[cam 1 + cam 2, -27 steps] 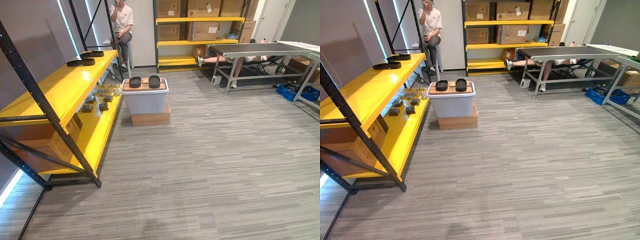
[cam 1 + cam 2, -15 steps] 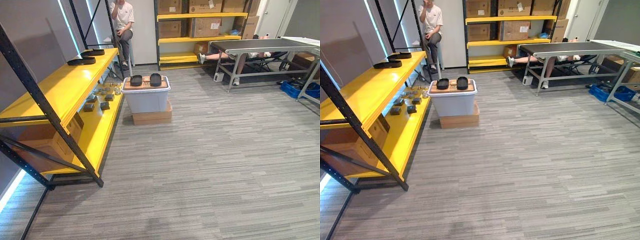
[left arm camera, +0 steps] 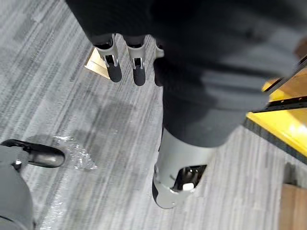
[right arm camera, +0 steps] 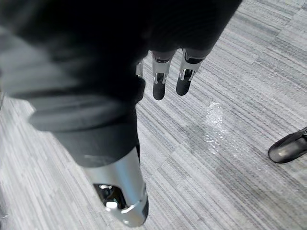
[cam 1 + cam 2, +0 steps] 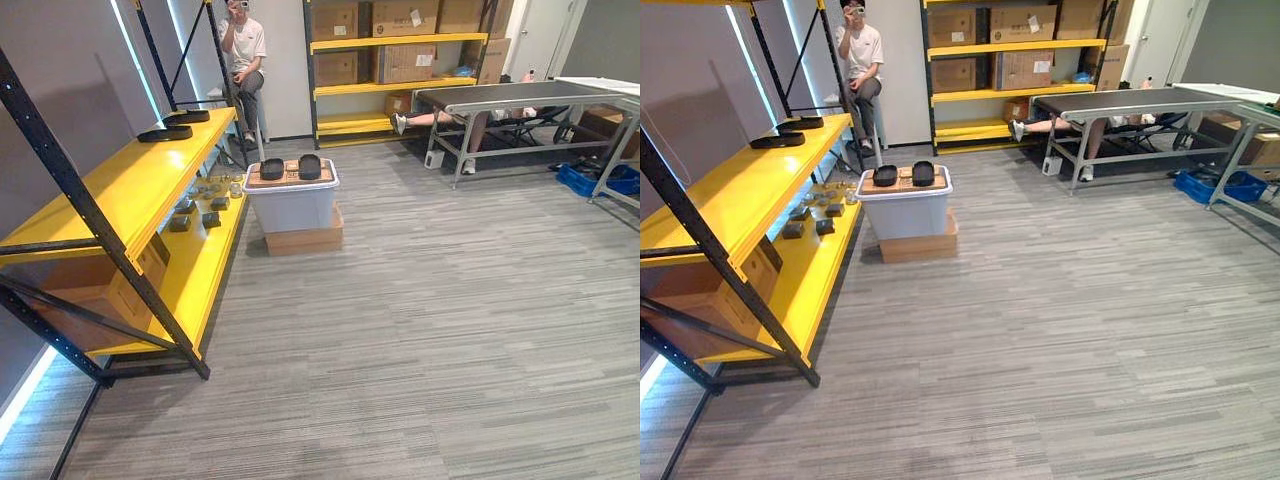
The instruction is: Walk over and take plastic housings, then place them on the shelf
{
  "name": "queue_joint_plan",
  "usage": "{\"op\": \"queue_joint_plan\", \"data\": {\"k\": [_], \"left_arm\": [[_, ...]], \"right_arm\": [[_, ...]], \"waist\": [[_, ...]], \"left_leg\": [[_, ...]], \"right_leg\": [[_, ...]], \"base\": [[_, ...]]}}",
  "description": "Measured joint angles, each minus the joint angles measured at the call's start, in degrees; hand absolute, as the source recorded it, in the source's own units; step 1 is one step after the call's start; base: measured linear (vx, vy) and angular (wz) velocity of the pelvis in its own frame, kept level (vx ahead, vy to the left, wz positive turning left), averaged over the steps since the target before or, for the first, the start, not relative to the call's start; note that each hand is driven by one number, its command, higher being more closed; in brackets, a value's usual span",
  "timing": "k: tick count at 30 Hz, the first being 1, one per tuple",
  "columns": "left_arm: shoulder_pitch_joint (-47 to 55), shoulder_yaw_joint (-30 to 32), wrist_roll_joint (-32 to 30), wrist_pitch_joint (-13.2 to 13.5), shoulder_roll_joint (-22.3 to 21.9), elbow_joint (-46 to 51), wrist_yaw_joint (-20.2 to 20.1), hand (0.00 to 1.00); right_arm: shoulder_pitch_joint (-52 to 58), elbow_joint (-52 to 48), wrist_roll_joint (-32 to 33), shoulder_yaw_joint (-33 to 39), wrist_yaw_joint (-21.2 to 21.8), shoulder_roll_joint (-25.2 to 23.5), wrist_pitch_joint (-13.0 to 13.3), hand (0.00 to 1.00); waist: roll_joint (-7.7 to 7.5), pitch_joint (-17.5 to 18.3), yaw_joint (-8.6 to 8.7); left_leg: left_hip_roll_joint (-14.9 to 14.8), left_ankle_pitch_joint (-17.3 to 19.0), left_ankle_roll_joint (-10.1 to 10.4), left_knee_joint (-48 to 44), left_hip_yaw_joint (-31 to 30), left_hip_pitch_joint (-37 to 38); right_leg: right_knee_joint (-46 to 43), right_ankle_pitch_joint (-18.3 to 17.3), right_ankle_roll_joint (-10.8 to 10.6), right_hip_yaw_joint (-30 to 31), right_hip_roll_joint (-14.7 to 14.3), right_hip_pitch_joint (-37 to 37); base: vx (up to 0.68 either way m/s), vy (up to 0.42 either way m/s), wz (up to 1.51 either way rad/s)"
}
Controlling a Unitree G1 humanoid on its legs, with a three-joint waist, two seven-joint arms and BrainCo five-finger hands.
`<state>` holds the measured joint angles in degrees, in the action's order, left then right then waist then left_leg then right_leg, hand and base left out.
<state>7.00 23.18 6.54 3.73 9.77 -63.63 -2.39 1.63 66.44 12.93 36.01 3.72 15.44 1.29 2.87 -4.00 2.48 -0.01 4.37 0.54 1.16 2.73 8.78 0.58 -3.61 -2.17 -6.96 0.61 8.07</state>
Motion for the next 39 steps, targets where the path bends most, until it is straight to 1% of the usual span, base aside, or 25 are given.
{"op": "queue_joint_plan", "data": {"k": [8, 11, 13, 14, 15, 16, 17, 19, 21, 22, 23, 24, 25, 26, 27, 29, 30, 31, 32, 34, 35, 36, 37, 38, 39], "left_arm": [[-0.5, -2.4, 0.0, 0.1, 0.1, 0.3, 0.5, 0.0], [-1.2, -2.8, 0.3, 0.3, 0.0, 1.8, 0.6, 0.0], [-2.3, -4.2, 0.7, 0.5, -0.1, 2.4, 0.7, 0.0], [-2.6, -4.5, 1.3, 0.5, -0.2, 2.9, 0.7, 0.0], [-3.1, -4.6, 1.3, 0.4, 0.0, 3.0, 0.8, 0.0], [-3.3, -5.0, 1.4, 0.4, 0.0, 3.3, 0.9, 0.0], [-3.8, -5.9, 1.6, 0.4, 0.3, 4.0, 1.0, 0.0], [-5.8, -6.6, 1.7, 0.3, 0.1, 4.0, 1.1, 0.0], [-9.3, -6.6, 1.6, 0.3, -0.4, 4.0, 1.3, 0.0], [-11.4, -6.3, 1.3, 0.5, -0.7, 4.0, 1.4, 0.0], [-12.0, -4.9, 1.0, 0.7, -1.4, 4.1, 1.4, 0.0], [-12.0, -3.7, 1.0, 0.8, -1.9, 4.4, 1.4, 0.0], [-11.6, -1.4, 0.9, 1.1, -2.4, 4.7, 1.4, 0.0], [-10.8, 1.0, 0.6, 1.0, -3.1, 5.2, 1.2, 0.0], [-9.9, 3.0, 0.3, 0.9, -3.9, 5.7, 1.2, 0.0], [-7.4, 7.9, 0.0, 0.4, -6.0, 7.4, 0.8, 0.0], [-6.8, 8.9, 0.0, 0.2, -6.3, 7.7, 0.7, 0.0], [-5.6, 10.5, 0.0, -0.1, -6.7, 8.1, 0.8, 0.0], [-4.2, 11.4, 0.0, -0.2, -7.1, 8.2, 0.8, 0.0], [-2.0, 11.4, 0.1, -0.5, -7.9, 8.1, 0.8, 0.0], [-0.1, 11.3, 0.1, -0.8, -8.6, 7.6, 0.6, 0.0], [2.0, 11.1, 0.1, -1.1, -9.2, 7.0, 0.5, 0.0], [2.9, 10.9, 0.2, -1.2, -9.4, 6.5, 0.4, 0.0], [4.8, 10.3, 0.3, -1.4, -9.8, 6.2, 0.2, 0.0], [6.1, 10.1, 0.3, -1.4, -9.8, 6.1, 0.0, 0.0]], "right_arm": [[-2.3, 0.5, -0.5, 0.0, -0.5, -0.1, 0.0, 0.0], [-3.7, 0.4, -1.4, 0.1, -0.6, -0.1, 0.0, 0.0], [-3.9, -1.0, -2.1, 0.0, -0.8, -0.9, 0.0, 0.0], [-3.5, -3.3, -2.6, -0.5, -0.9, -2.4, 0.0, 0.0], [-2.8, -4.9, -2.9, -1.9, -0.9, -4.2, 0.0, 0.0], [-2.2, -5.0, -2.9, -2.5, -0.9, -4.9, 0.0, 0.0], [-1.2, -4.7, -3.0, -2.9, -0.9, -6.4, 0.0, 0.0], [1.0, -4.6, -3.0, -3.5, -0.9, -8.5, 0.0, 0.0], [2.9, -4.4, -3.0, -3.4, -0.9, -9.8, 0.0, 0.0], [3.7, -3.9, -3.2, -2.8, -0.9, -10.0, -0.1, 0.0], [5.0, -4.0, -3.4, -1.6, -0.9, -10.1, -0.1, 0.0], [5.7, -4.1, -3.6, -1.1, -0.9, -10.1, -0.1, 0.0], [6.1, -4.3, -4.1, -0.1, -0.9, -10.6, -0.1, 0.0], [6.1, -5.0, -4.3, 0.0, -0.8, -11.1, -0.1, 0.0], [6.1, -5.8, -4.3, 0.0, -0.8, -11.3, -0.1, 0.0], [6.1, -8.1, -4.3, -0.1, -0.5, -12.1, 0.0, 0.0], [6.0, -8.7, -4.2, -0.1, -0.4, -12.4, -0.1, 0.0], [5.7, -9.6, -4.3, -0.2, -0.4, -13.4, 0.0, 0.0], [5.1, -9.9, -4.3, -0.4, -0.4, -14.0, -0.1, 0.0], [4.3, -9.8, -4.3, -0.8, -0.5, -14.0, -0.2, 0.0], [2.8, -9.6, -4.3, -0.5, -0.5, -14.0, -0.4, 0.0], [1.6, -9.4, -4.3, 0.0, -0.5, -13.8, -0.5, 0.0], [1.0, -9.4, -4.3, 0.1, -0.4, -13.4, -0.5, 0.0], [-0.1, -9.4, -4.4, 0.9, -0.4, -12.6, -0.5, 0.0], [-1.0, -9.1, -4.5, 1.9, -0.5, -11.8, -0.4, 0.0]], "waist": [[-0.23, -0.3, -0.33], [-0.45, -2.4, -0.54], [0.06, -4.3, -1.12], [-0.3, -5.1, -2.0], [-0.65, -5.9, -1.58], [-0.9, -6.0, -1.41], [-1.27, -6.5, -1.33], [-1.63, -6.8, -0.47], [-1.65, -7.4, 0.85], [-1.93, -7.9, 1.9], [-1.38, -7.6, 2.84], [-0.73, -7.1, 3.12], [-0.33, -6.6, 2.89], [-0.36, -6.6, 2.6], [-0.21, -6.6, 2.29], [0.27, -6.6, 1.52], [0.37, -6.6, 1.12], [0.29, -6.7, -0.27], [-0.19, -6.7, -1.66], [-0.32, -6.7, -3.53], [-0.41, -6.8, -4.83], [-0.89, -6.8, -6.27], [-1.07, -6.8, -6.75], [-1.11, -6.7, -7.71], [-1.21, -6.4, -8.1]], "left_leg": [[0.2, -0.2, -0.1, 0.7, 0.2, -1.5], [0.5, 1.7, -0.1, -1.8, 0.4, -2.4], [0.3, 4.5, -1.2, -5.2, 1.3, -2.8], [0.2, 6.4, -2.2, -6.4, 2.2, -2.9], [0.4, 7.1, -2.7, -7.1, 2.0, -2.6], [0.4, 7.3, -2.9, -7.1, 1.9, -2.3], [0.3, 7.9, -3.2, -6.8, 1.7, -0.9], [-0.3, 8.8, -3.7, -6.7, 0.2, 0.1], [-1.1, 10.0, -3.1, -5.8, -2.6, 1.3], [-1.8, 11.0, -2.4, -4.8, -4.6, 2.9], [-3.4, 12.7, -2.0, -4.3, -6.1, 4.3], [-4.7, 13.0, -1.7, -4.0, -6.4, 5.0], [-6.2, 12.9, -0.5, -6.8, -5.7, 5.5], [-7.1, 12.5, 0.2, -14.4, -4.5, 4.1], [-7.9, 11.3, 2.0, -23.8, -3.4, 1.8], [-10.3, 1.3, 6.5, -51.6, -3.6, -7.8], [-11.1, 0.9, 7.1, -58.2, -3.3, -10.4], [-12.3, 1.1, 6.8, -68.2, -2.1, -14.9], [-12.4, 2.3, 4.7, -73.2, -0.6, -19.8], [-11.7, 4.4, 1.9, -72.6, 1.4, -26.0], [-10.3, 6.9, 2.0, -67.1, 2.1, -29.9], [-7.9, 8.1, 2.7, -56.3, 2.3, -32.7], [-6.9, 7.8, 2.9, -49.4, 2.3, -33.6], [-6.3, 6.3, 3.1, -33.7, 2.4, -34.2], [-6.8, 2.1, 3.6, -27.6, 3.7, -36.0]], "right_leg": [[0.0, 0.0, 0.0, 0.1, 0.1, -1.7], [-2.7, -1.0, -0.7, 0.3, 0.6, -2.9], [-13.3, -5.0, -3.2, 1.3, 1.4, -6.9], [-27.2, -7.1, -3.4, 1.1, 2.2, -13.8], [-39.3, -8.0, -4.0, 0.1, 3.3, -20.6], [-42.2, -8.5, -4.5, 0.2, 3.3, -22.7], [-42.1, -8.7, -4.7, 0.2, 3.1, -25.4], [-33.8, -8.2, -4.1, -0.1, 2.3, -27.4], [-22.3, -5.8, -1.8, -0.1, 1.9, -28.5], [-15.6, -2.3, -1.0, 0.0, 2.2, -28.4], [-17.0, 2.7, 0.2, -1.2, 1.8, -28.0], [-18.8, 3.1, 0.8, -2.0, 0.9, -28.2], [-22.0, 0.8, 4.1, -2.7, -0.5, -28.4], [-23.3, -1.1, 6.1, -3.2, -1.6, -26.4], [-22.8, -2.3, 7.2, -3.2, -2.6, -23.6], [-18.6, -4.4, 9.1, -2.4, -5.2, -14.9], [-17.0, -4.6, 9.4, -1.5, -6.1, -12.3], [-13.7, -4.9, 9.9, 0.8, -7.5, -7.2], [-10.6, -5.8, 10.4, 3.2, -7.9, -2.8], [-7.9, -7.0, 10.3, 6.6, -7.7, 1.1], [-6.7, -8.1, 9.7, 9.2, -6.7, 3.6], [-5.8, -9.7, 8.8, 11.8, -4.6, 5.8], [-5.4, -10.5, 8.3, 13.1, -3.4, 6.3], [-3.8, -12.5, 7.3, 14.8, -1.3, 8.4], [-2.7, -14.8, 6.9, 16.1, 0.3, 10.4]], "base": [[0.0, -0.004, -0.03], [0.01, 0.014, -0.08], [-0.01, 0.06, -0.3], [-0.04, 0.08, -0.3], [-0.03, 0.073, -0.18], [0.06, 0.044, 0.1], [0.16, -0.009, 0.13], [0.24, -0.059, 0.35], [0.33, -0.123, 0.73], [0.56, -0.268, 0.86], [0.6, -0.303, 0.8], [0.7, -0.351, 0.47], [0.68, -0.315, 0.07], [0.84, -0.343, -0.12], [0.83, -0.289, -0.25], [0.6, -0.161, -0.28], [0.5, -0.098, -0.52], [0.61, -0.076, -0.71], [0.72, -0.054, -0.77], [0.57, 0.021, -0.79], [0.55, 0.117, -1.17], [0.55, 0.149, -1.12], [0.54, 0.202, -1.09], [0.56, 0.25, -0.85], [0.57, 0.271, -0.73]]}}
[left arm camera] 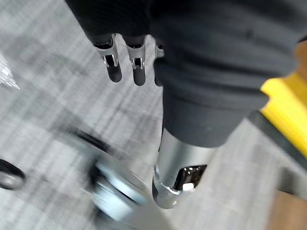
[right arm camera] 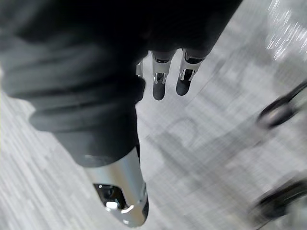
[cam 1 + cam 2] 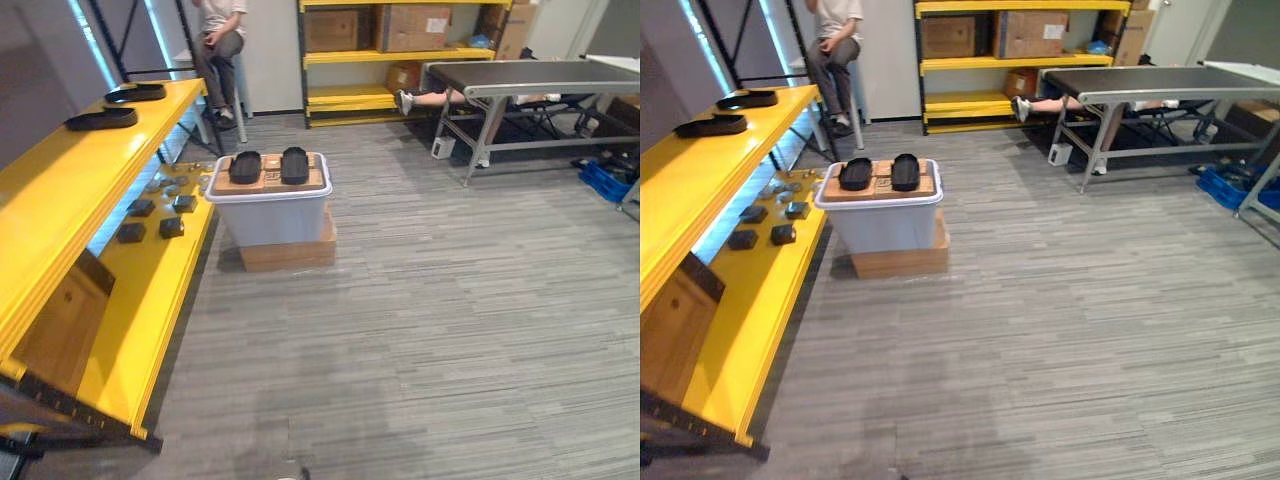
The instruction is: Walk over and take plastic housings, then place them on the shelf
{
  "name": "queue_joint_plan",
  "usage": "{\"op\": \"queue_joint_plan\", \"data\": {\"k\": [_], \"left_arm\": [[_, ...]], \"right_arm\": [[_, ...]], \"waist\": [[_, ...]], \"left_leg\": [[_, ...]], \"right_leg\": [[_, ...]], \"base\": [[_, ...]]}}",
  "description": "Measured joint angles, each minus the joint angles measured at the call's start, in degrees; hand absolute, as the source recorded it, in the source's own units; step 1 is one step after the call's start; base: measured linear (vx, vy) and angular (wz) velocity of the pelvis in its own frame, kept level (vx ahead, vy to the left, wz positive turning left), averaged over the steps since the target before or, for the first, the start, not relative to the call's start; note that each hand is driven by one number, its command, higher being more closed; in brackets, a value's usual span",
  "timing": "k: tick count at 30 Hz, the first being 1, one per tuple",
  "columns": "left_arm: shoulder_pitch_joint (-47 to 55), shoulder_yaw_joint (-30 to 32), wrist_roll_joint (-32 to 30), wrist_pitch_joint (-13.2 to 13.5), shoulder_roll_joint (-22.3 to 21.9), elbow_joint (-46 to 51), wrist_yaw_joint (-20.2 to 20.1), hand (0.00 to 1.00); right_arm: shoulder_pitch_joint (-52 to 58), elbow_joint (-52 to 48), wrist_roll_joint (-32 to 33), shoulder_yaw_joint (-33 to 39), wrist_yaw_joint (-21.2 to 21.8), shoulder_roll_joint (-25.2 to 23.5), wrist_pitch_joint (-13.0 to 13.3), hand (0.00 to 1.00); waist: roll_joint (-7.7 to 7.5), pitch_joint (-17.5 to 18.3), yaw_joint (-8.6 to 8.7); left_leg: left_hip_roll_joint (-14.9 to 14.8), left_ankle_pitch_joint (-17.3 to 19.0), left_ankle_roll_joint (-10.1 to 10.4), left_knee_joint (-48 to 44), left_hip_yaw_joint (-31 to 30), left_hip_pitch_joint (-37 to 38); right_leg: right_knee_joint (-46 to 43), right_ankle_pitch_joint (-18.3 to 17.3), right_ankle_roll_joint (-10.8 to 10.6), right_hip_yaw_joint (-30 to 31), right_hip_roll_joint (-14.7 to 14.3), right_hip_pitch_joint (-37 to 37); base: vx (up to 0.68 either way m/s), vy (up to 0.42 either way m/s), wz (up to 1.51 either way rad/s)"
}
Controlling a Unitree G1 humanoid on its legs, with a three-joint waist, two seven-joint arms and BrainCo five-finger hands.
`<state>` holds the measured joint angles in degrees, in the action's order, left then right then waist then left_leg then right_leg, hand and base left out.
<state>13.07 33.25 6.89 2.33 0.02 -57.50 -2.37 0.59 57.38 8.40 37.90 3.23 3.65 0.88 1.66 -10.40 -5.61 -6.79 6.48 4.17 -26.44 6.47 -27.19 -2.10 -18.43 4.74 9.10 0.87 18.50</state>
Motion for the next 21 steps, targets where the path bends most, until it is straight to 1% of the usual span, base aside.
{"op": "queue_joint_plan", "data": {"k": [1, 2, 3, 4, 5, 6, 7, 8, 9, 10, 11, 12, 13, 14, 15, 16, 17, 18, 19, 20, 21], "left_arm": [[0.5, 0.0, 0.0, 0.0, 0.3, 0.0, 0.0, 0.0], [0.7, 0.2, 0.1, 0.2, 0.7, -0.8, 0.0, 0.0], [-0.2, 0.3, 0.1, 0.3, 0.8, -2.0, 0.0, 0.0], [-0.4, 0.3, 0.1, 0.4, 1.1, -2.5, 0.0, 0.0], [-0.8, 0.1, 0.1, 0.4, 1.6, -3.2, -0.1, 0.0], [-1.3, 0.1, 0.1, 0.3, 1.7, -3.4, -0.1, 0.0], [-2.4, -0.6, 0.5, 0.3, 2.2, -3.4, -0.2, 0.0], [-3.6, -1.5, 0.8, 0.2, 2.4, -3.1, -0.3, 0.0], [-4.2, -1.7, 0.8, 0.1, 2.4, -3.0, -0.2, 0.0], [-5.1, -1.9, 0.8, 0.2, 2.2, -1.9, -0.2, 0.0], [-6.7, -1.5, 0.9, 0.2, 2.2, -1.0, -0.2, 0.0], [-7.7, -1.4, 1.0, 0.3, 2.2, -0.6, -0.2, 0.0], [-9.5, -1.1, 1.0, 0.4, 2.3, -0.1, -0.2, 0.0], [-10.8, -0.9, 1.2, 0.4, 2.2, 0.1, -0.1, 0.0], [-11.3, -0.7, 1.2, 0.5, 1.8, 0.2, 0.0, 0.0], [-11.5, 0.4, 1.2, 0.9, 1.3, 0.4, 0.1, 0.0], [-11.4, 1.8, 1.2, 1.0, 0.7, 0.3, 0.4, 0.0], [-11.1, 4.1, 1.2, 0.9, -1.6, 0.2, 0.8, 0.0], [-11.1, 5.1, 1.1, 0.9, -2.2, 0.0, 0.7, 0.0], [-11.0, 6.1, 1.0, 0.8, -2.8, 0.0, 0.8, 0.0], [-10.3, 8.2, 0.9, 0.8, -3.2, 0.2, 0.8, 0.0]], "right_arm": [[-0.2, 0.4, 0.0, 0.4, -0.1, 0.0, 0.0, 0.0], [-0.1, 1.7, 0.0, 0.7, -0.3, 0.5, 0.1, 0.0], [-0.2, 3.0, 0.0, 2.5, -0.1, 0.5, 0.1, 0.0], [-0.2, 4.0, 0.0, 3.9, -0.2, 0.2, 0.1, 0.0], [0.3, 5.5, 0.0, 6.6, -0.3, -0.3, 0.1, 0.0], [0.7, 6.1, 0.0, 7.6, -0.4, -0.3, 0.1, 0.0], [1.6, 6.6, 0.0, 7.4, -0.3, -0.6, 0.2, 0.0], [2.5, 6.4, -0.1, 5.5, -0.2, -0.8, 0.2, 0.0], [3.1, 6.1, -0.4, 4.5, 0.0, -1.0, 0.2, 0.0], [4.7, 4.9, -1.0, 3.0, 0.3, -1.7, 0.2, 0.0], [6.5, 3.6, -1.0, 1.9, 0.4, -2.4, 0.2, 0.0], [7.0, 3.6, -1.0, 1.7, 0.5, -2.5, 0.2, 0.0], [8.2, 3.6, -1.0, 1.9, 0.6, -2.5, 0.2, 0.0], [9.2, 3.9, -1.0, 2.7, 0.6, -2.5, 0.2, 0.0], [10.0, 3.8, -1.0, 2.8, 0.5, -2.5, 0.2, 0.0], [11.2, 3.9, -1.0, 2.9, 0.5, -2.5, 0.2, 0.0], [11.7, 4.0, -0.9, 3.2, 0.5, -2.2, 0.2, 0.0], [11.8, 3.5, -0.9, 4.3, 0.5, -1.8, 0.1, 0.0], [11.3, 2.7, -0.8, 5.3, 0.6, -2.1, 0.1, 0.0], [11.1, 2.3, -0.7, 6.5, 0.9, -2.3, 0.1, 0.0], [11.1, 1.9, -0.7, 7.2, 0.9, -2.3, 0.0, 0.0]], "waist": [[-0.85, 0.6, -0.37], [-1.81, 2.2, -0.31], [-2.73, 3.2, 0.0], [-3.44, 3.5, 0.25], [-5.0, 3.8, 1.05], [-5.2, 3.7, 1.48], [-5.15, 3.3, 1.88], [-4.97, 3.1, 2.08], [-4.42, 2.7, 2.31], [-3.78, 2.6, 3.15], [-3.48, 2.8, 3.8], [-3.46, 2.8, 4.32], [-3.41, 2.8, 5.22], [-3.27, 2.7, 5.56], [-3.18, 2.6, 6.06], [-3.17, 2.6, 6.7], [-2.44, 2.8, 7.26], [-0.04, 3.3, 7.13], [0.48, 2.9, 7.04], [1.13, 2.7, 7.27], [2.23, 2.4, 7.34]], "left_leg": [[0.1, -1.5, -0.6, -2.2, 1.6, -0.4], [1.9, -3.2, -4.4, -4.5, 2.1, -1.2], [4.3, -4.9, -8.1, -5.3, 0.7, -0.5], [5.5, -4.2, -8.0, -5.4, 0.9, 0.9], [8.1, -1.3, -8.7, -4.8, 0.3, 4.9], [8.9, 0.1, -9.3, -4.5, -0.5, 7.0], [9.7, 2.2, -9.5, -3.2, -2.0, 11.6], [10.0, 3.6, -9.6, -0.5, -3.1, 17.8], [10.0, 3.8, -9.7, 1.6, -3.8, 21.3], [9.8, 3.8, -9.8, 6.7, -5.8, 28.2], [9.0, 4.1, -10.2, 10.9, -7.6, 33.4], [8.6, 4.6, -10.5, 12.4, -8.7, 35.7], [7.4, 6.3, -10.2, 13.9, -10.9, 38.9], [6.2, 8.0, -10.2, 15.2, -12.6, 41.8], [5.6, 8.8, -10.0, 15.8, -13.2, 43.3], [4.4, 10.7, -9.5, 17.1, -14.4, 46.2], [3.3, 11.7, -9.6, 17.9, -14.6, 48.1], [1.3, 10.9, -8.4, 16.2, -14.0, 48.1], [0.7, 9.0, -6.3, 13.7, -13.7, 47.3], [0.4, 6.0, -3.4, 8.9, -13.5, 46.1], [-0.7, -0.7, -0.5, -1.2, -12.9, 43.2]], "right_leg": [[0.0, -0.9, 0.2, 0.5, 1.3, 0.5], [-2.3, -0.8, -0.5, 1.1, 2.9, 0.3], [-9.1, 0.3, -2.6, 1.0, 3.7, -1.7], [-13.7, 1.3, -4.2, 1.0, 4.1, -2.4], [-25.1, 5.5, -11.1, 1.1, 4.5, -4.7], [-32.0, 10.0, -18.0, 1.3, 3.9, -6.7], [-47.2, 17.7, -20.4, 0.9, 2.8, -12.8], [-60.2, 17.8, -20.3, -1.6, 2.9, -19.5], [-64.3, 17.6, -19.9, -3.8, 3.5, -22.4], [-68.1, 16.2, -17.7, -8.3, 5.0, -27.7], [-67.1, 13.8, -13.8, -11.3, 5.9, -33.1], [-65.0, 12.6, -12.6, -12.4, 6.2, -35.8], [-57.6, 10.9, -12.2, -14.0, 6.2, -40.0], [-45.6, 11.0, -12.0, -15.2, 6.1, -41.5], [-38.9, 11.2, -11.9, -16.2, 6.2, -41.7], [-26.5, 12.0, -11.5, -17.5, 6.4, -42.0], [-23.8, 18.6, -9.9, -18.0, 6.1, -42.1], [-25.7, 16.8, -5.4, -19.3, 4.2, -41.8], [-27.5, 15.2, -4.5, -19.5, 4.2, -41.6], [-29.4, 12.3, -3.2, -20.8, 4.2, -40.2], [-28.8, 9.0, -2.5, -22.5, 3.2, -35.6]], "base": [[0.65, 0.273, -0.41], [0.89, 0.338, -0.07], [0.76, 0.276, 0.14], [0.93, 0.328, 0.46], [0.61, 0.193, 0.55], [0.89, 0.258, 0.73], [0.68, 0.136, 0.58], [0.65, 0.105, 0.48], [0.65, 0.044, 0.48], [0.66, -0.011, 0.67], [0.68, -0.049, 0.75], [0.67, -0.131, 0.82], [0.67, -0.204, 0.82], [0.81, -0.303, 0.83], [0.7, -0.303, 0.78], [0.75, -0.387, 0.68], [0.8, -0.401, 0.54], [0.94, -0.452, 0.28], [0.76, -0.334, 0.19], [0.8, -0.352, 0.3], [0.52, -0.223, 0.29]]}}
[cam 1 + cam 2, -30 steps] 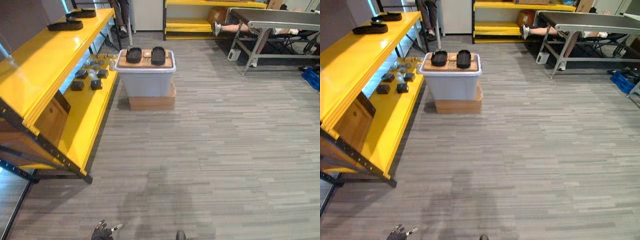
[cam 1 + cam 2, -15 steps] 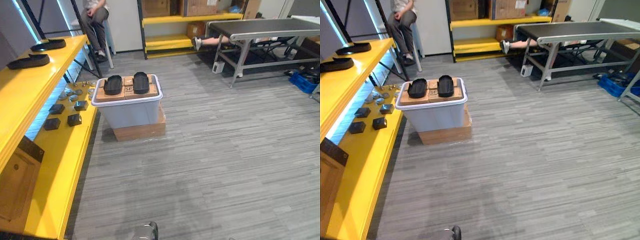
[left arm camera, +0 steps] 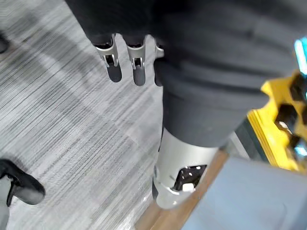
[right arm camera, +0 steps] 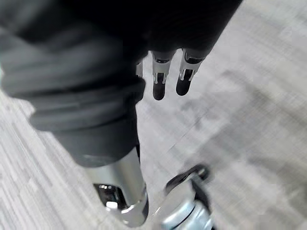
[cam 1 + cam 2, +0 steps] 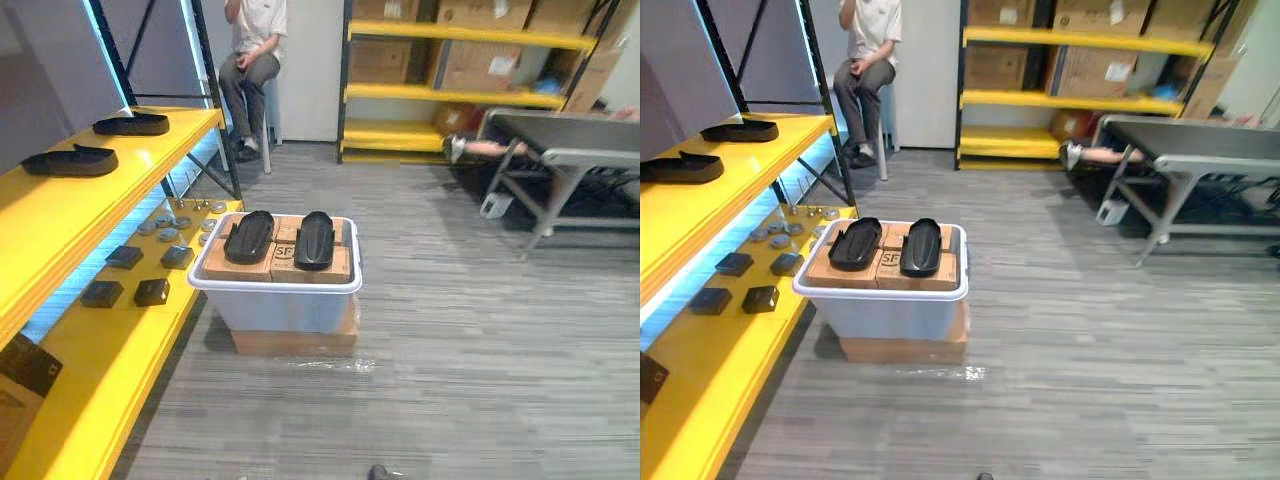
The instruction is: Walk over and take plastic housings, then place them on the shelf
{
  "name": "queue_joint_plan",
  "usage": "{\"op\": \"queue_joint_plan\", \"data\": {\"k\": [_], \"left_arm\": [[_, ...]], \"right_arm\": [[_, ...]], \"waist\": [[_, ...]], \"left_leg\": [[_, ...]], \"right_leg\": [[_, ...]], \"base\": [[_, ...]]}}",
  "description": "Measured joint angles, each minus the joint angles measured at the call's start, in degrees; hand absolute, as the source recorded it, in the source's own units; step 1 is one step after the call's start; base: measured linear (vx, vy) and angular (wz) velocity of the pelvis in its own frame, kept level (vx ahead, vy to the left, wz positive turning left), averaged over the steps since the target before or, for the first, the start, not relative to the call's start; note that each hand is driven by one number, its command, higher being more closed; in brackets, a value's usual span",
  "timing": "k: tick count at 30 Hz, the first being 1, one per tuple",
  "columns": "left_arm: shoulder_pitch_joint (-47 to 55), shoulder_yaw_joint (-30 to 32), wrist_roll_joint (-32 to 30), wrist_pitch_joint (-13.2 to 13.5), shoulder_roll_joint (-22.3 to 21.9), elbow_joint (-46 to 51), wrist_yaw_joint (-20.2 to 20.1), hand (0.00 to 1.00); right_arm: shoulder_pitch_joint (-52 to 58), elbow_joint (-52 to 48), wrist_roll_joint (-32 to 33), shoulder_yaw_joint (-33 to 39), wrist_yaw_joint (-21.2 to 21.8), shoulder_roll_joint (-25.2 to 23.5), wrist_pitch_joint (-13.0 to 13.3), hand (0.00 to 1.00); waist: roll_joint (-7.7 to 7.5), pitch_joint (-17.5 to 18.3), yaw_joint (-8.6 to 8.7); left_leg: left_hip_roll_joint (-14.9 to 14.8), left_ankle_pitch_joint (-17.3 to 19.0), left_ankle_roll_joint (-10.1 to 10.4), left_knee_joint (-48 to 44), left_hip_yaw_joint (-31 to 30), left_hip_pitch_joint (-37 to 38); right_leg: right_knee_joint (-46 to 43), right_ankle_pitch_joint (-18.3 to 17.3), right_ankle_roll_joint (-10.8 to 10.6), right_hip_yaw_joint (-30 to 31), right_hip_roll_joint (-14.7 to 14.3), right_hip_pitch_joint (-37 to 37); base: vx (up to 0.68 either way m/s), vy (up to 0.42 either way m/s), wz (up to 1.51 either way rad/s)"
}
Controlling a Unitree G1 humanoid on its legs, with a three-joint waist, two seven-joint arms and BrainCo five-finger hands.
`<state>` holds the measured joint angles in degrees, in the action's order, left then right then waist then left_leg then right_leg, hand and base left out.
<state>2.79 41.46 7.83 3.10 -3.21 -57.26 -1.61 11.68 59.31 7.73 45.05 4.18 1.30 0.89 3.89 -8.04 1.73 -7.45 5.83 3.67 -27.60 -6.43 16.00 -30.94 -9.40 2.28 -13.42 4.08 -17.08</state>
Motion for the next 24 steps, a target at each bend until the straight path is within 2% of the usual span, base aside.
{"op": "queue_joint_plan", "data": {"k": [1, 2, 3, 4, 5, 6, 7, 8, 9, 10, 11, 12, 13, 14, 16, 18, 19, 20, 21, 22, 24], "left_arm": [[0.1, 0.6, 0.0, 0.0, -0.1, 0.1, 0.0, 0.0], [0.6, 3.5, 0.1, 0.0, -0.6, 0.3, -0.1, 0.0], [1.0, 4.9, 0.4, 0.0, -0.8, 0.5, -0.1, 0.0], [1.6, 5.0, 0.4, 0.0, -0.7, 0.4, -0.2, 0.0], [3.1, 4.9, 0.4, -0.1, -0.2, 0.2, -0.3, 0.0], [5.0, 5.0, 0.5, -0.5, 0.2, -0.1, -0.5, 0.0], [6.0, 4.9, 0.5, -0.6, 0.2, -0.2, -0.7, 0.0], [7.4, 4.2, 0.6, -0.8, 0.3, -0.3, -1.0, 0.0], [8.6, 3.9, 0.6, -1.0, 0.4, -0.7, -1.0, 0.0], [9.0, 3.6, 0.5, -1.0, 0.4, -1.2, -0.9, 0.0], [9.6, 1.8, 0.5, -1.1, 0.3, -1.7, -0.9, 0.0], [9.8, 0.9, 0.5, -1.1, 0.7, -2.0, -0.8, 0.0], [10.3, -1.8, 0.4, -1.0, 2.0, -2.6, -0.7, 0.0], [9.5, -4.8, 0.4, -0.6, 3.0, -2.6, -0.8, 0.0], [8.2, -7.3, 0.4, -0.5, 4.3, -2.7, -0.8, 0.0], [8.0, -9.9, 0.3, -0.6, 5.7, -2.6, -0.7, 0.0], [8.1, -12.4, 0.3, -0.6, 7.1, -2.4, -0.7, 0.0], [8.0, -14.5, 0.3, -0.5, 8.2, -2.4, -0.5, 0.0], [7.4, -16.8, 0.3, -0.4, 9.9, -2.1, 0.0, 0.0], [7.0, -17.5, 0.3, -0.3, 10.5, -1.8, 0.1, 0.0], [6.0, -18.4, 0.9, 0.4, 11.2, -1.1, 0.2, 0.0]], "right_arm": [[0.0, -0.1, 0.0, 0.0, 0.1, 0.0, 0.0, 0.0], [0.1, -0.6, 0.6, -0.1, 0.4, -0.4, -0.1, 0.0], [0.0, -1.7, 1.1, -0.1, 0.3, -0.7, -0.1, 0.0], [-0.2, -1.7, 1.2, -0.1, 0.3, -0.9, -0.1, 0.0], [-0.2, -1.7, 1.2, -0.1, 0.3, -1.2, -0.1, 0.0], [0.0, -1.2, 1.2, -0.1, 0.3, -1.4, -0.2, 0.0], [0.0, -1.2, 1.2, -0.1, 0.3, -1.3, -0.2, 0.0], [-0.8, -1.3, 1.1, -0.9, 0.1, -0.6, -0.2, 0.0], [-1.8, -1.4, 1.2, -2.1, -0.5, 0.1, -0.2, 0.0], [-2.6, -1.7, 1.2, -2.5, -0.9, 0.1, -0.2, 0.0], [-3.2, -3.4, 1.2, -4.1, -1.5, 0.8, -0.1, 0.0], [-2.9, -4.5, 1.2, -5.4, -1.8, 1.0, 0.0, 0.0], [-3.0, -6.0, 1.2, -10.2, -2.4, 0.3, 0.3, 0.0], [-3.7, -8.4, 1.2, -14.1, -2.6, 0.0, 0.4, 0.0], [-4.6, -11.9, 1.0, -18.3, -2.7, -0.1, 0.6, 0.0], [-5.3, -16.2, 0.6, -21.1, -3.3, 0.2, 1.2, 0.0], [-5.6, -18.8, -1.3, -22.9, -3.7, 0.2, 1.8, 0.0], [-5.6, -20.2, -2.7, -24.1, -3.8, 0.2, 1.8, 0.0], [-5.6, -22.4, -5.2, -26.3, -4.3, 0.5, 1.8, 0.0], [-5.7, -23.3, -6.3, -27.1, -4.6, 0.6, 1.9, 0.0], [-6.2, -26.1, -8.8, -28.8, -5.5, 0.9, 2.2, 0.0]], "waist": [[0.15, -0.1, 0.05], [0.34, -0.3, -0.06], [1.11, -0.3, -0.52], [1.21, -0.3, -0.84], [0.5, -0.5, -1.43], [-0.3, -0.2, -2.15], [-0.72, -0.1, -2.61], [-1.06, -0.3, -3.14], [-1.63, -0.6, -3.43], [-1.82, -0.7, -3.47], [-1.8, -0.7, -3.63], [-2.54, -0.7, -4.38], [-4.71, 0.8, -4.43], [-5.54, 1.0, -3.89], [-6.46, 1.1, -3.99], [-6.68, 0.6, -4.1], [-6.03, 0.0, -3.92], [-5.97, 0.0, -3.79], [-5.81, -0.1, -3.83], [-5.8, -0.1, -3.74], [-5.8, -0.1, -3.09]], "left_leg": [[-0.1, -2.0, 1.0, -2.8, -0.1, -1.0], [-1.2, -10.5, 7.4, -15.0, -0.1, -6.1], [-3.1, -11.3, 8.8, -29.2, 1.2, -13.2], [-4.3, -10.5, 9.1, -34.7, 3.0, -16.3], [-6.6, -8.5, 8.2, -40.9, 7.2, -20.9], [-8.8, -5.3, 5.0, -41.1, 12.3, -24.4], [-9.7, -3.2, 3.5, -39.6, 14.8, -26.1], [-10.8, 1.0, 2.0, -33.5, 18.8, -28.9], [-9.8, 3.4, 2.2, -20.8, 22.2, -29.8], [-8.5, 3.3, 2.0, -12.0, 23.6, -29.3], [-5.4, -0.2, -1.1, 5.2, 24.2, -28.3], [-3.5, -6.5, -2.0, 7.6, 23.1, -27.4], [-0.8, -6.2, -2.5, 10.7, 23.7, -25.6], [0.5, -6.2, -2.7, 12.7, 23.0, -24.8], [1.4, -6.0, -2.9, 14.7, 22.1, -23.3], [2.1, -5.3, -3.1, 17.9, 22.0, -19.6], [2.1, -5.2, -3.2, 19.9, 21.9, -17.2], [1.7, -5.3, -3.2, 20.8, 21.7, -15.8], [0.9, -5.3, -3.2, 21.9, 21.3, -14.3], [0.6, -5.3, -3.1, 22.0, 20.9, -14.3], [-0.3, -5.3, -1.7, 22.4, 19.4, -14.9]], "right_leg": [[0.5, -0.6, 0.0, -0.2, -0.3, 1.1], [3.4, -2.4, 0.4, -0.5, -1.4, 5.7], [6.2, -3.3, 1.0, -0.6, -3.1, 9.9], [8.1, -3.4, 1.2, -0.4, -4.0, 12.4], [12.6, -3.3, 1.1, 0.1, -4.6, 17.4], [16.9, -3.2, 0.8, 0.7, -4.3, 22.1], [18.9, -3.0, 0.5, 1.2, -3.9, 24.3], [22.4, -2.6, -0.2, 1.9, -2.7, 27.5], [24.7, -2.2, -1.4, 2.3, -0.9, 30.4], [25.1, -2.1, -2.1, 2.2, 0.0, 31.3], [25.3, -2.8, -4.0, 1.9, 1.4, 32.4], [25.2, -3.5, -5.4, 2.3, 2.5, 33.2], [24.9, -3.0, -6.3, 1.5, 4.9, 33.5], [23.1, -1.0, -6.3, 2.0, 5.5, 32.7], [19.2, 1.6, -7.1, 2.8, 5.9, 31.6], [7.9, 2.8, -8.1, 4.5, 6.9, 27.5], [-1.4, 3.0, -8.8, 5.5, 7.5, 23.6], [-4.4, -0.7, -8.8, 5.3, 7.6, 21.6], [-3.0, -5.1, -8.1, 3.5, 7.3, 18.8], [-0.9, -5.6, -7.8, 2.8, 7.2, 17.9], [9.0, -5.2, -7.6, 2.7, 6.4, 14.5]], "base": [[0.6, -0.242, 0.23], [0.53, -0.133, 0.06], [0.63, -0.148, -0.03], [0.62, -0.096, -0.18], [0.51, -0.067, -0.24], [0.51, -0.057, -0.23], [0.49, -0.009, -0.27], [0.51, 0.061, -0.32], [0.52, 0.096, -0.32], [0.53, 0.162, -0.2], [0.42, 0.167, -0.18], [0.53, 0.223, -0.06], [0.53, 0.207, 0.2], [0.53, 0.201, 0.4], [0.54, 0.226, 0.37], [0.42, 0.153, 0.15], [0.24, 0.055, 0.12], [0.29, 0.012, 0.17], [0.21, -0.034, 0.17], [0.22, -0.112, 0.27], [0.14, -0.179, 0.33]]}}
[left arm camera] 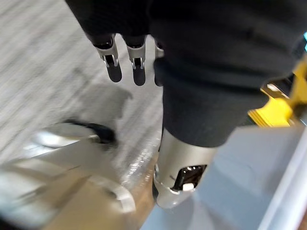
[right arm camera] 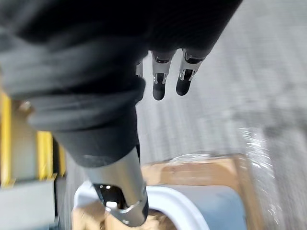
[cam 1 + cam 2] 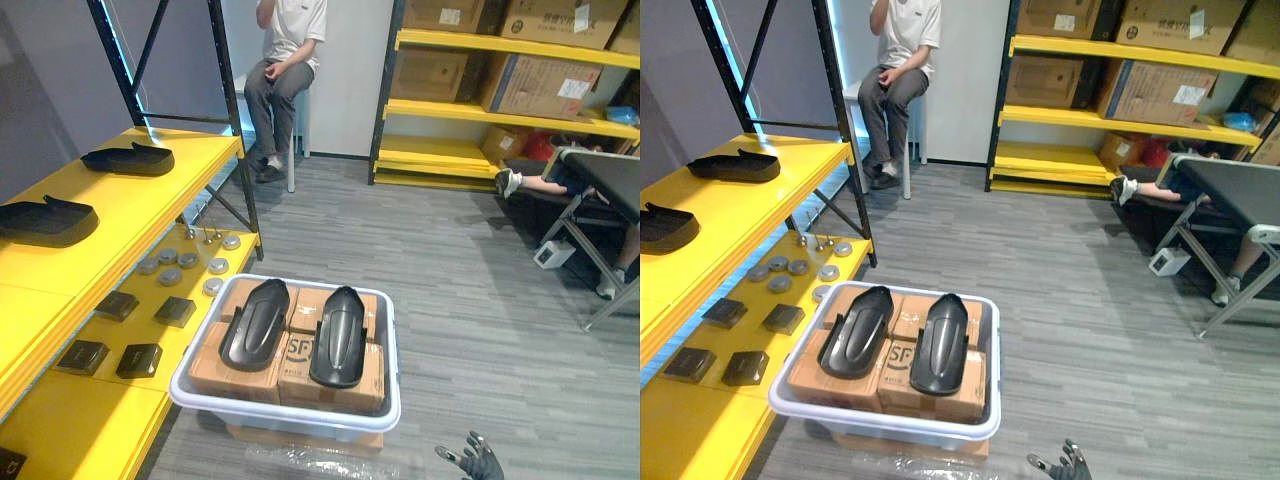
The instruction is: Walk over and take plastic housings, then place them on the shelf
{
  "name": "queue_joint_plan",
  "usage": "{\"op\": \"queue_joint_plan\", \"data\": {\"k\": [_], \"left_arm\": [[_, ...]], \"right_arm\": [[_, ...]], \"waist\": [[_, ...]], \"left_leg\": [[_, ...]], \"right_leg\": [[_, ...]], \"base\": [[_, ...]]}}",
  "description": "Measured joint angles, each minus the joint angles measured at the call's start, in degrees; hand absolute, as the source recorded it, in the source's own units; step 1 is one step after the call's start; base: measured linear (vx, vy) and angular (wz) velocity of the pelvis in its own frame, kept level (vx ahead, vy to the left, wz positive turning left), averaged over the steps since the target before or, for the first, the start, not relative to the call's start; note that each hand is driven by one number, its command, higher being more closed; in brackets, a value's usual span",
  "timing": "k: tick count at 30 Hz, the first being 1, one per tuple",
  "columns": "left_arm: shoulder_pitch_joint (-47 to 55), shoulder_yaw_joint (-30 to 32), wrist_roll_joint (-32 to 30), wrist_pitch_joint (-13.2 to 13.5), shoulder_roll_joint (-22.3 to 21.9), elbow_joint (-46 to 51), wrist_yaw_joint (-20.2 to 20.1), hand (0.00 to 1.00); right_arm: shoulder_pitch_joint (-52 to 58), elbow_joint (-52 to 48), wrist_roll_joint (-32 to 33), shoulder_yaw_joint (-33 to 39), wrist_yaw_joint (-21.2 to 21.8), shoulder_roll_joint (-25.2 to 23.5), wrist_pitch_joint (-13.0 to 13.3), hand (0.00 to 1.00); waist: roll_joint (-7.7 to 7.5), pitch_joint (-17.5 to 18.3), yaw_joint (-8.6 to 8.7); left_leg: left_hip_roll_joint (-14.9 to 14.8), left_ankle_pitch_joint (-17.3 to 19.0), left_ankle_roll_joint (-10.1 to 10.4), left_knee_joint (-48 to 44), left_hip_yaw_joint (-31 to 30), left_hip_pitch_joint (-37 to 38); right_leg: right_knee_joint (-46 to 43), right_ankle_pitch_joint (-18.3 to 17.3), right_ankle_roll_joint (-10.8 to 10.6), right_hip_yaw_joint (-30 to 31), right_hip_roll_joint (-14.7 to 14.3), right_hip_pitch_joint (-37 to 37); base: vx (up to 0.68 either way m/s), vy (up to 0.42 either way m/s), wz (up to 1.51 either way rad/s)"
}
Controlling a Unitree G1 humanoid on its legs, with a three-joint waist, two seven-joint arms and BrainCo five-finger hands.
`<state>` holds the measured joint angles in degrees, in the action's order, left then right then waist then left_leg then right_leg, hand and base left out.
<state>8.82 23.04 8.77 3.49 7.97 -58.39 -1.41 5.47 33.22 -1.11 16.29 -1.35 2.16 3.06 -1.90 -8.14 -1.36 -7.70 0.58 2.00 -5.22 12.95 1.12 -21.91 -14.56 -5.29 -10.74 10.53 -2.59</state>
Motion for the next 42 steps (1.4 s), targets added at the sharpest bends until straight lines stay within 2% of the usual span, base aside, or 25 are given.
{"op": "queue_joint_plan", "data": {"k": [1, 2, 3, 5, 8, 13, 15, 16, 19, 21, 24, 30, 35, 39, 40, 42], "left_arm": [[-0.4, -0.7, 0.6, 0.4, 0.7, 0.0, 0.0, 0.0], [-1.0, -1.6, 0.8, 0.3, 0.3, -0.8, 0.1, 0.0], [-0.5, -2.3, 0.9, 0.3, -1.3, -1.3, 0.1, 0.0], [0.5, -2.3, 0.8, 0.3, -3.5, -1.3, 0.2, 0.0], [0.7, -4.3, 0.5, 0.5, -3.9, -1.2, 0.7, 0.0], [-1.4, -7.9, -0.1, 1.6, -3.0, 0.1, 1.6, 0.0], [-2.5, -8.9, 0.0, 2.0, -2.8, 1.3, 2.3, 0.0], [-3.5, -10.2, 0.5, 2.3, -2.9, 1.7, 2.4, 0.0], [-3.9, -11.7, 1.1, 2.4, -2.7, 1.7, 2.9, 0.0], [-3.7, -13.6, 1.2, 2.3, -2.7, 1.2, 3.7, 0.0], [-3.8, -15.9, 2.4, 2.5, -2.2, 1.2, 4.1, 0.0], [-4.8, -19.7, 5.7, 2.7, -1.4, -0.1, 4.9, 0.0], [-6.8, -20.3, 7.0, 2.6, -1.1, -2.8, 5.8, 0.0], [-7.9, -20.3, 8.8, 2.5, -0.6, -3.9, 6.2, 0.0], [-8.3, -20.3, 9.3, 2.5, -0.6, -4.1, 6.2, 0.0], [-8.8, -20.3, 10.3, 2.6, -0.5, -4.0, 6.5, 0.0]], "right_arm": [[-0.4, -1.6, -1.5, -0.9, -0.8, 0.0, 0.1, 0.0], [-0.2, -2.2, -1.9, -0.9, -1.2, 0.6, 0.1, 0.0], [0.1, -3.3, -2.9, -0.9, -1.9, 1.8, 0.2, 0.0], [-1.0, -4.2, -3.9, -1.3, -2.8, 3.1, 0.2, 0.0], [-2.1, -7.4, -5.2, -2.2, -4.2, 3.3, 0.2, 0.0], [-13.6, -7.2, -8.7, -5.5, -8.3, 3.7, 0.2, 0.0], [-20.7, -6.8, -9.0, -6.5, -9.9, 3.7, 0.2, 0.0], [-28.5, -4.5, -9.0, -6.4, -11.9, 4.0, 0.2, 0.0], [-36.2, -2.0, -8.9, -6.4, -14.1, 4.9, 0.2, 0.0], [-42.2, 0.9, -8.6, -6.4, -16.6, 6.3, 0.2, 0.0], [-47.7, 5.6, -7.3, -6.3, -18.7, 8.7, 0.1, 0.0], [-55.7, 17.5, -3.7, -7.7, -19.9, 12.8, -0.7, 0.0], [-55.6, 20.1, -3.7, -10.9, -19.1, 12.4, -2.2, 0.0], [-55.3, 18.8, -3.8, -13.6, -18.7, 10.9, -2.5, 0.0], [-54.8, 18.0, -3.9, -14.8, -18.4, 10.7, -2.9, 1.0], [-53.7, 15.2, -4.8, -16.4, -18.2, 9.0, -3.7, 1.0]], "waist": [[-1.19, -0.4, 0.46], [-0.92, -0.6, 0.83], [0.48, -0.3, 0.36], [1.91, -0.6, 0.37], [2.19, -1.7, 0.19], [2.14, -7.9, -1.15], [2.33, -11.0, -2.55], [2.65, -13.4, -3.79], [3.46, -16.0, -5.25], [4.28, -16.7, -6.12], [4.62, -17.3, -6.99], [5.49, -18.2, -7.4], [5.61, -18.3, -7.78], [4.87, -18.8, -7.01], [4.76, -18.9, -6.88], [4.3, -19.1, -6.45]], "left_leg": [[0.8, 0.1, 1.3, 0.3, -0.9, 0.1], [0.9, 0.2, 2.1, 1.1, -2.4, 0.8], [-0.3, -0.1, 2.6, 2.2, -3.4, 0.9], [-1.5, -0.2, 3.3, 3.5, -4.0, 0.8], [-2.3, -0.7, 4.7, 4.2, -6.0, -0.8], [-1.1, -0.8, 4.7, 0.9, -9.5, -6.5], [-1.0, -0.7, 4.7, -1.1, -10.6, -9.0], [-0.9, -0.7, 4.7, -2.5, -11.6, -11.4], [-0.9, -0.7, 4.6, -3.4, -12.0, -13.0], [-0.7, -0.7, 4.6, -3.9, -12.8, -15.6], [-0.5, -0.7, 4.4, -4.9, -13.3, -18.1], [-0.4, -0.9, 4.2, -5.3, -13.7, -20.1], [-0.6, -0.9, 4.2, -5.7, -13.8, -20.6], [-1.1, -0.8, 4.2, -6.0, -13.6, -21.2], [-1.3, -0.8, 4.2, -6.0, -13.6, -21.3], [-1.7, -0.8, 4.2, -6.0, -13.2, -21.4]], "right_leg": [[7.6, 5.9, 0.1, 2.4, -0.1, -1.3], [6.9, 8.1, -0.1, 2.4, -0.6, -1.0], [8.1, 8.1, 0.0, 2.2, -1.8, -0.2], [9.3, 8.4, 0.4, 1.8, -3.3, -0.2], [11.0, 8.7, 0.9, -0.1, -4.4, -0.2], [12.5, 9.8, 1.0, -2.8, -3.2, -1.6], [13.1, 10.6, 1.1, -3.6, -3.1, -2.5], [13.1, 10.9, 1.3, -4.2, -3.1, -3.7], [12.7, 11.2, 1.4, -4.3, -3.2, -4.9], [12.0, 11.2, 1.5, -4.5, -3.0, -7.2], [11.1, 11.2, 1.5, -4.5, -2.7, -9.5], [10.3, 11.2, 1.5, -4.6, -2.7, -11.5], [10.4, 11.3, 1.7, -4.5, -2.9, -11.9], [10.5, 11.7, 2.3, -4.0, -3.5, -12.4], [10.6, 11.8, 2.4, -3.9, -3.6, -12.5], [10.6, 12.1, 2.7, -3.4, -4.0, -13.0]], "base": [[0.13, -0.241, 0.42], [0.18, -0.283, 0.36], [0.15, -0.221, 0.21], [0.12, -0.163, 0.0], [0.08, -0.093, 0.24], [0.02, 0.034, 0.32], [-0.08, 0.057, 0.27], [-0.09, 0.042, 0.17], [-0.08, 0.03, 0.09], [-0.08, 0.037, 0.09], [-0.03, 0.019, 0.05], [0.0, 0.0, 0.01], [0.0, 0.0, 0.0], [-0.03, -0.009, -0.06], [-0.04, -0.018, -0.07], [-0.05, -0.016, -0.14]]}}
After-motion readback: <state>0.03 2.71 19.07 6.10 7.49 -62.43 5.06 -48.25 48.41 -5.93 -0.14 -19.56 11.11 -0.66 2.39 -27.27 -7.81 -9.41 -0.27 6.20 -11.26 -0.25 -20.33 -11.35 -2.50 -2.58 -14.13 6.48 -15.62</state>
